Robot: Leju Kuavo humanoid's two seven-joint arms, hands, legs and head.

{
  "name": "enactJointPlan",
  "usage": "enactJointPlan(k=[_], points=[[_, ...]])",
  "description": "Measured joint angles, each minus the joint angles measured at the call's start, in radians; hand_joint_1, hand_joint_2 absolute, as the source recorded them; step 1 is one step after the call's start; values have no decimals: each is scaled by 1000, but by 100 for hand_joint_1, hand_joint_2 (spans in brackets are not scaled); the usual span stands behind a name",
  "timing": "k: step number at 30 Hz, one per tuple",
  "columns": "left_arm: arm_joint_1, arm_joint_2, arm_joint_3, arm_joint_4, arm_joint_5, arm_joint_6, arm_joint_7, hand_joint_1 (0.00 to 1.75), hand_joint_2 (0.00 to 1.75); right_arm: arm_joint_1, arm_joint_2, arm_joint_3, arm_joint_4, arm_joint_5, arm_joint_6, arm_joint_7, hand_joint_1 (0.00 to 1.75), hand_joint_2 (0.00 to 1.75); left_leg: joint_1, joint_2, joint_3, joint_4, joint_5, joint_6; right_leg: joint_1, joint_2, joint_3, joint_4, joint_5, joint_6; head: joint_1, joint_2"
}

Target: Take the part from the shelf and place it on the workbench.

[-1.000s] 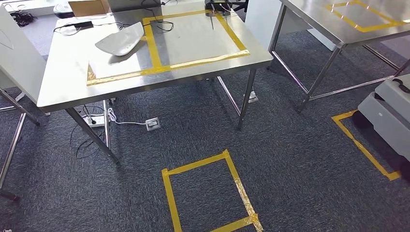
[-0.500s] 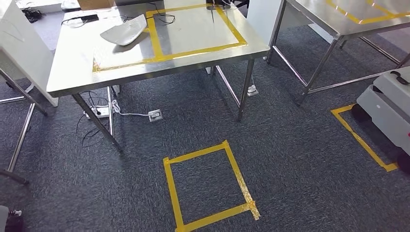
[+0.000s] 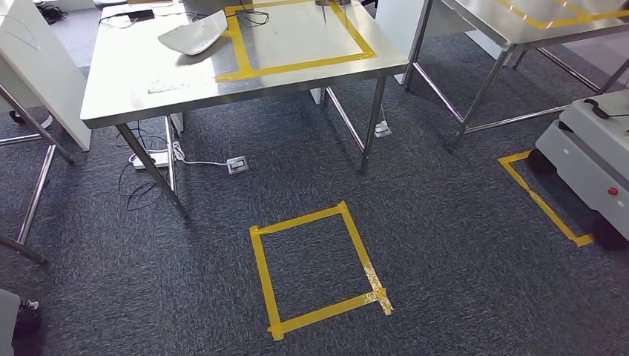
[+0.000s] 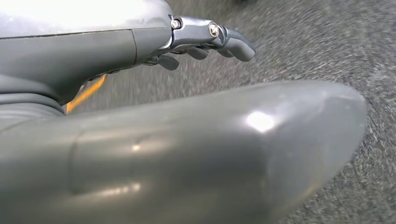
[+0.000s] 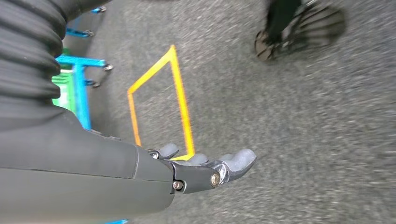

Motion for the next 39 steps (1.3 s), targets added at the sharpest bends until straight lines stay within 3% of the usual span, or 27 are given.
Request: enactJointPlan(k=[2, 4, 5, 7, 8, 9, 10, 11, 13, 14, 16, 18, 19, 21, 23, 24, 25, 26, 27, 28, 30, 32, 35, 37, 39], points=[[-6, 8, -14, -1, -13, -6, 4, 0, 0, -2, 5, 1, 0, 3, 0, 10, 0, 175, 2, 0, -3, -10, 21, -13, 4, 0, -3, -20, 8, -11, 1, 0], [-10, 15, -20, -3, -15, -12, 6, 0, 0, -4, 12, 8, 0, 23, -9, 36, 0, 175, 3, -3, -14, 1, 4, -25, 0, -4, -18, -29, 28, -27, 1, 0], [-10, 18, -21, -3, -15, -14, 8, 0, 0, -4, 15, 13, 0, 32, -18, 50, 0, 175, 4, -5, -25, 31, -31, -31, -2, -5, -29, -32, 39, -35, -1, 0], [-11, 24, -22, -4, -16, -18, 13, 0, 0, -2, 20, 20, 0, 34, -42, 67, 0, 175, 5, -6, -54, 143, -129, -39, -2, -7, -52, -29, 57, -42, -3, 0], [-11, 27, -23, -4, -17, -19, 18, 0, 0, -1, 22, 21, 0, 29, -52, 72, 0, 175, 6, -6, -65, 206, -163, -42, -2, -7, -65, -26, 66, -42, -3, 0], [-10, 29, -24, -4, -18, -22, 25, 0, 0, 0, 23, 21, 0, 22, -61, 75, 0, 175, 6, -6, -65, 249, -174, -44, -1, -8, -78, -22, 75, -42, -3, 0], [-10, 30, -26, -4, -20, -25, 35, 0, 0, 0, 24, 21, 0, 16, -68, 77, 0, 175, 6, -6, -51, 261, -164, -45, -1, -8, -93, -16, 82, -40, -3, 0], [-9, 30, -28, -4, -22, -29, 45, 0, 0, 1, 25, 21, 0, 9, -74, 80, 0, 175, 6, -6, -20, 235, -139, -45, -2, -8, -107, -9, 89, -38, -3, 0], [-9, 29, -33, -4, -26, -37, 62, 0, 0, 1, 25, 20, 0, -6, -86, 87, 0, 175, 6, -7, 72, 112, -108, -43, -3, -9, -133, 7, 98, -30, -3, 0], [-9, 29, -35, -4, -26, -40, 67, 0, 0, 0, 25, 19, 0, -15, -91, 93, 0, 175, 5, -8, 109, 54, -109, -41, -2, -9, -142, 13, 103, -25, -3, 0], [-6, 26, -37, -4, -19, -41, 65, 0, 0, 0, 24, 15, 0, -26, -96, 108, 0, 175, 0, -11, 137, 2, -123, -32, -1, -10, -152, 19, 116, -14, -3, 0], [-5, 19, -37, -4, -1, -39, 52, 0, 0, 1, 22, 12, 0, -22, -97, 117, 0, 175, 1, -10, 123, -3, -113, -15, -2, -9, -155, 20, 124, -4, -3, 0], [-6, 15, -36, -5, 10, -38, 45, 0, 0, 3, 21, 12, 0, -18, -97, 118, 0, 175, 2, -8, 115, -4, -105, -3, -3, -7, -160, 29, 111, 3, -2, 0], [-11, 6, -35, -5, 27, -38, 36, 0, 0, 4, 17, 10, 0, -23, -100, 105, 0, 175, 5, -4, 95, -7, -85, 15, -6, -4, -186, 103, 32, 16, 1, 0], [-15, -1, -34, -5, 32, -39, 40, 0, 0, 3, 15, 4, 0, -42, -102, 79, 0, 175, 5, -3, 69, -5, -63, 20, -8, -2, -219, 230, -58, 25, 3, 0], [-15, -4, -34, -5, 32, -39, 46, 0, 0, 3, 12, 0, 0, -49, -102, 65, 0, 175, 4, -2, 55, -3, -51, 20, -9, -2, -225, 280, -74, 26, 3, 0], [-15, -8, -34, -4, 31, -39, 54, 0, 0, 3, 10, -2, 0, -51, -102, 54, 0, 175, 4, -1, 39, -1, -40, 19, -9, -2, -216, 300, -64, 27, 3, 0], [-15, -11, -34, -4, 31, -40, 66, 0, 0, 2, 8, -3, 0, -49, -102, 45, 0, 175, 4, -1, 22, 2, -30, 17, -9, -2, -189, 285, -38, 25, 3, 0], [-15, -15, -34, -3, 32, -41, 77, 0, 44, 1, 6, -3, 0, -46, -101, 39, 0, 175, 4, -1, 7, 5, -20, 15, -9, -2, -145, 235, -8, 22, 3, 0], [-15, -18, -32, -3, 37, -47, 85, 0, 87, -1, 3, -3, 0, -41, -101, 35, 0, 175, 4, -1, -6, 7, -11, 11, -8, -2, -89, 160, 3, 17, 4, 0], [-15, -24, -25, -3, 50, -66, 87, 0, 175, -5, 0, -3, 0, -34, -100, 31, 0, 175, 2, -1, -19, 9, 3, 3, -3, -1, -1, 25, -12, 6, 3, 0], [-15, -27, -17, -3, 54, -91, 79, 0, 175, -7, -1, -3, 0, -32, -100, 30, 0, 175, 2, 1, -20, 5, 15, -7, 2, -1, 18, -21, -26, -2, 4, 0], [-12, -27, -13, -2, 38, -124, 82, 0, 175, -5, -4, -1, -1, -35, -78, 31, 0, 175, 6, 0, -23, 3, 22, -25, 0, -3, 3, -25, -6, -22, 5, 0], [-3, -26, -14, -1, 38, -137, 93, 0, 175, 0, -10, 14, -4, -54, -43, 26, 0, 175, 8, -3, -43, 59, -40, -33, -3, -6, -10, -30, 14, -37, 3, 0], [9, -24, -17, 0, 56, -144, 99, 0, 175, 7, -17, 47, -14, -90, -19, 22, 0, 175, 9, -5, -75, 182, -132, -38, -2, -7, -28, -29, 29, -43, 0, 0]])
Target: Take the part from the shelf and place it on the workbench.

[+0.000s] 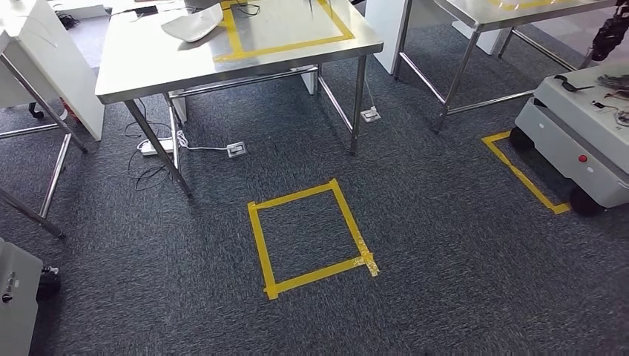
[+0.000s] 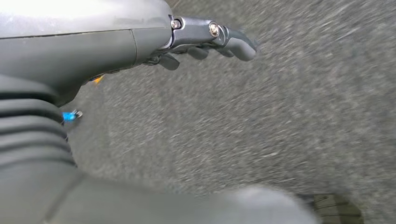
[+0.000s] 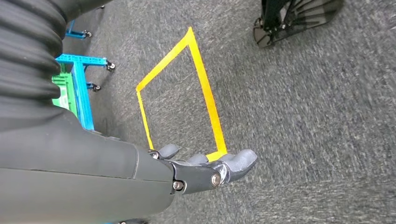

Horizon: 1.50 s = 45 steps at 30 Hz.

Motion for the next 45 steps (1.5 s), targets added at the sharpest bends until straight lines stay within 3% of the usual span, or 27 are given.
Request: enactJointPlan(k=[1, 2, 3, 5, 7, 9, 12, 23, 25, 27, 29, 31, 32, 33, 35, 37, 39, 40, 42, 44, 45], points=[[8, 2, -2, 1, 14, -3, 1, 0, 175, 3, -3, 19, -7, -21, 6, -1, 0, 175, 0, 0, -10, 57, -25, -2, 1, 0, -10, 2, 6, 0, 0, 0], [16, 4, -4, 2, 29, -6, 1, 0, 175, 5, -6, 38, -14, -43, 11, -2, 0, 175, 0, 0, -8, 89, -30, -3, 1, -1, -20, 5, 12, 1, 0, 0], [25, 6, -8, 4, 43, -9, 1, 0, 175, 5, -9, 57, -22, -64, 14, -4, 0, 175, 0, 0, 13, 82, -18, -3, 1, -1, -29, 10, 16, 3, 0, 0], [42, 9, -17, 6, 73, -16, -1, 0, 87, 5, -14, 96, -41, -106, 22, -8, 0, 87, 0, 0, 105, -42, 18, 1, 0, -1, -42, 21, 21, 8, 0, 0], [56, 12, -31, 8, 103, -21, -4, 0, 0, 5, -19, 138, -58, -148, 27, -14, 0, 0, -4, -1, 182, -158, 28, 10, 1, -3, -50, 30, 24, 16, 0, 0], [69, 15, -45, 9, 133, -27, -6, 0, 0, 6, -26, 181, -72, -191, 32, -17, 0, 0, -7, -2, 195, -186, 27, 19, 4, -3, -54, 34, 26, 21, 2, 0], [86, 19, -69, 6, 183, -36, -8, 0, 0, 17, -36, 257, -89, -261, 43, -18, 0, 0, -7, -1, 186, -191, 28, 26, 6, -3, -56, 32, 26, 9, 5, 0], [116, 42, -163, -50, 360, -69, -26, 0, 0, 92, -61, 528, -122, -511, 78, -36, 0, 0, -19, 2, 171, -178, 37, 51, -5, 0, -62, 19, 56, 56, 5, 0], [118, 45, -179, -70, 391, -74, -29, 0, 0, 112, -65, 577, -122, -557, 82, -37, 0, 0, -12, 6, 173, -190, 48, 59, -3, 3, -67, 24, 53, 61, 5, 0], [116, 47, -195, -96, 421, -80, -33, 0, 0, 135, -69, 623, -122, -600, 88, -39, 0, 0, -4, 15, 172, -203, 60, 67, -3, 7, -94, 81, 12, 67, 8, 0], [111, 50, -210, -126, 449, -85, -38, 0, 0, 161, -72, 666, -118, -639, 96, -42, 0, 0, -2, 27, 164, -204, 65, 70, -10, 9, -151, 207, -61, 73, 12, 0], [103, 52, -225, -159, 476, -90, -40, 0, 0, 191, -75, 707, -107, -677, 100, -46, 0, 0, -1, 41, 153, -201, 67, 66, -17, 9, -188, 300, -96, 81, 12, 0], [96, 53, -233, -176, 488, -93, -41, 0, 0, 207, -76, 726, -100, -694, 102, -48, 0, 0, 1, 48, 149, -199, 67, 62, -21, 8, -179, 294, -87, 84, 12, 0], [89, 53, -240, -193, 500, -96, -42, 0, 0, 223, -78, 745, -92, -712, 104, -49, 0, 0, 5, 55, 145, -196, 66, 57, -25, 2, -149, 246, -62, 87, 12, 0], [77, 57, -254, -227, 524, -101, -44, 0, 0, 250, -82, 781, -78, -746, 111, -51, 0, 0, 8, 69, 145, -184, 60, 39, -30, -30, -69, 107, -14, 93, 14, 0], [71, 63, -268, -255, 551, -105, -48, 0, 0, 266, -85, 821, -71, -784, 116, -53, 0, 0, 7, 85, 149, -177, 51, 19, -28, -51, -37, 43, 0, 82, 14, 0], [72, 67, -286, -270, 580, -110, -52, 0, 0, 275, -91, 865, -70, -825, 121, -56, 0, 0, 9, 103, 156, -182, 47, 3, -25, -37, -44, 46, 1, 60, 13, 0], [77, 67, -295, -272, 595, -113, -53, 0, 0, 278, -93, 889, -71, -846, 124, -57, 0, 0, 12, 100, 160, -182, 45, -4, -25, -28, -46, 44, 4, 50, 12, 0], [100, 68, -307, -266, 623, -120, -56, 0, 0, 273, -98, 932, -85, -886, 130, -61, 0, 0, 15, 61, 149, -143, 8, -12, -26, -12, -52, 40, 14, 33, 10, 0], [136, 70, -317, -245, 646, -124, -57, 0, 0, 256, -102, 966, -114, -917, 134, -66, 0, 0, 14, 12, 101, -26, -70, -13, -23, 9, -58, 39, 20, 22, 7, 0], [157, 72, -321, -230, 655, -125, -57, 0, 0, 243, -103, 981, -131, -930, 135, -68, 0, 0, 12, 3, 72, 42, -103, -11, -19, 21, -61, 40, 22, 19, 7, 0]])
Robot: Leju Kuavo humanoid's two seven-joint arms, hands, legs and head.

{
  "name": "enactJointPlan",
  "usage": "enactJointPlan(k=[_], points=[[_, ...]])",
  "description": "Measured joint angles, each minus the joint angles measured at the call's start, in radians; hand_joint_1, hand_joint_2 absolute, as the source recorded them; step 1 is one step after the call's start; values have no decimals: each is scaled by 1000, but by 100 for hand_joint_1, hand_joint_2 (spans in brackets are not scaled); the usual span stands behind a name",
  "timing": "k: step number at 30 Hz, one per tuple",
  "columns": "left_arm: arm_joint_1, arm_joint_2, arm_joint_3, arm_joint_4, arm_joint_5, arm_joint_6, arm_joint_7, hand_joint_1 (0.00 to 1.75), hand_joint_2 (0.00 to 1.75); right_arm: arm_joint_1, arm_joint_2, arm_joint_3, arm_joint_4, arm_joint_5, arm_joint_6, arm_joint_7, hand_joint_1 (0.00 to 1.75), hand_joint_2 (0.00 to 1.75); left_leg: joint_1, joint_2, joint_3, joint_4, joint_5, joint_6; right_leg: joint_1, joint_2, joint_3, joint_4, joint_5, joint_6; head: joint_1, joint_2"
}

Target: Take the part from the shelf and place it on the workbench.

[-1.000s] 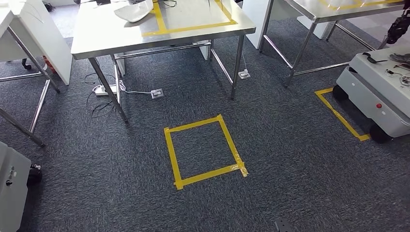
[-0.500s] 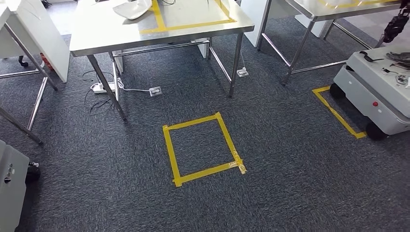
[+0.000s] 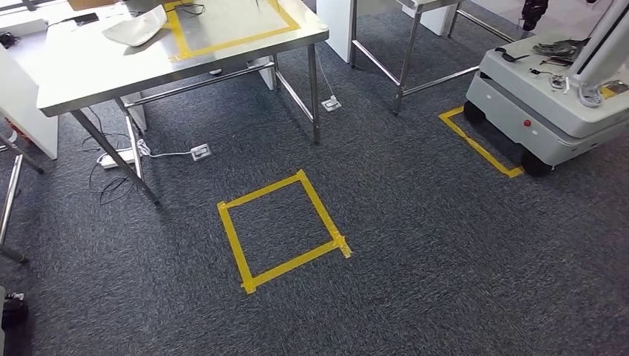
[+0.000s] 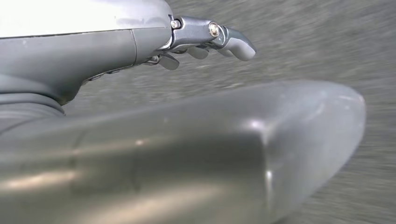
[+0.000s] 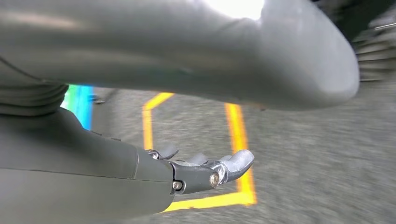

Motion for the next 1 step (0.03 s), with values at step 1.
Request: enactJointPlan(k=[1], points=[[10, 1, -2, 8, 4, 0, 0, 0, 0, -7, 0, 7, -8, -6, 1, -1, 0, 0, -1, -3, -16, 37, -17, 1, 2, 7, -2, 0, 1, -1, 0, 0]])
